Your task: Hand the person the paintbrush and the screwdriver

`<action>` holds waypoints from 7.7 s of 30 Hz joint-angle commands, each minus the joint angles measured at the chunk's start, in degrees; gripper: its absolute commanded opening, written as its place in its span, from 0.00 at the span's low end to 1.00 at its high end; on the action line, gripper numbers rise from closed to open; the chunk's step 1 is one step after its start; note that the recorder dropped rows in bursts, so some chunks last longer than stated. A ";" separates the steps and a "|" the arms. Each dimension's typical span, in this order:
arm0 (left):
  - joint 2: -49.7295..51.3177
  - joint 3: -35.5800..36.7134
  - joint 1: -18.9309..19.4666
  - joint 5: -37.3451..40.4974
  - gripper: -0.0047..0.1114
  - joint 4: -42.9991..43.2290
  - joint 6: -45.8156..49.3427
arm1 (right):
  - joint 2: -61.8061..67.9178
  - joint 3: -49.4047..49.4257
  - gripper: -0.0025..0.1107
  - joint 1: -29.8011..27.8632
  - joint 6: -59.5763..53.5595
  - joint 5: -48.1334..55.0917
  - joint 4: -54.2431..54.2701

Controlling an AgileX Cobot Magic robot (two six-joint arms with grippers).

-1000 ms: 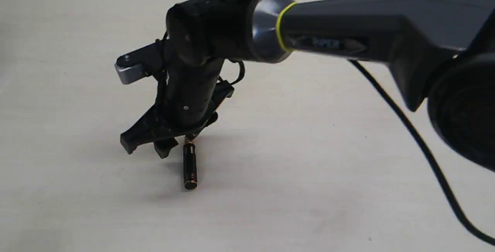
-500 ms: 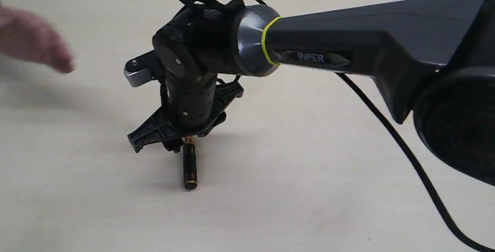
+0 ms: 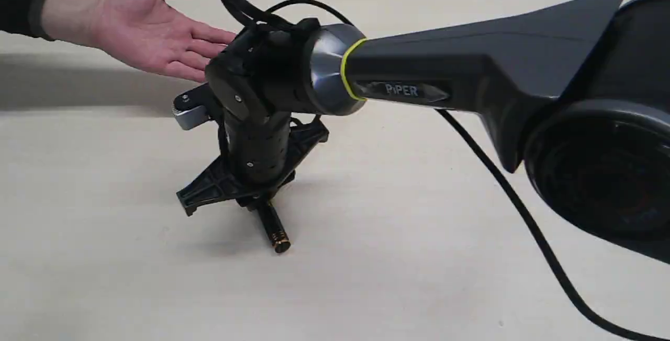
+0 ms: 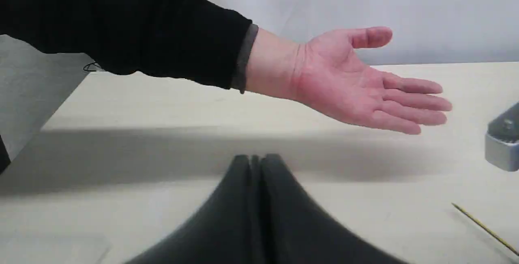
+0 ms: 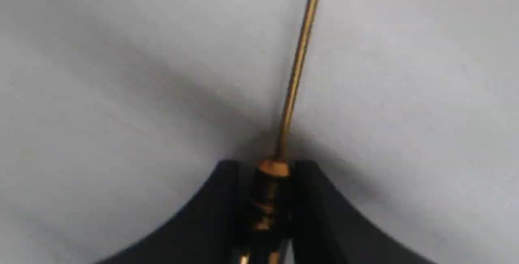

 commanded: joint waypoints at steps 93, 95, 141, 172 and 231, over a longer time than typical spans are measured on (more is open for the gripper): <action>-0.14 0.12 -0.30 -0.33 0.04 -0.15 -0.12 | -56.34 49.92 0.06 -2.77 -9.31 -47.34 -5.43; -0.14 0.12 -0.30 -0.33 0.04 -0.15 -0.12 | -56.34 49.92 0.06 -2.77 -9.31 -47.34 -5.43; -0.14 0.12 -0.30 -0.33 0.04 -0.22 -0.12 | -107.42 63.11 0.06 -58.60 -22.99 -33.79 5.32; -0.14 0.12 -0.30 -0.44 0.04 -0.07 -0.12 | -126.12 94.18 0.06 -50.69 -23.46 -48.33 5.47; -0.14 0.12 -0.30 -0.47 0.04 -0.09 -0.12 | -128.66 94.18 0.06 -50.69 -24.04 -31.97 5.01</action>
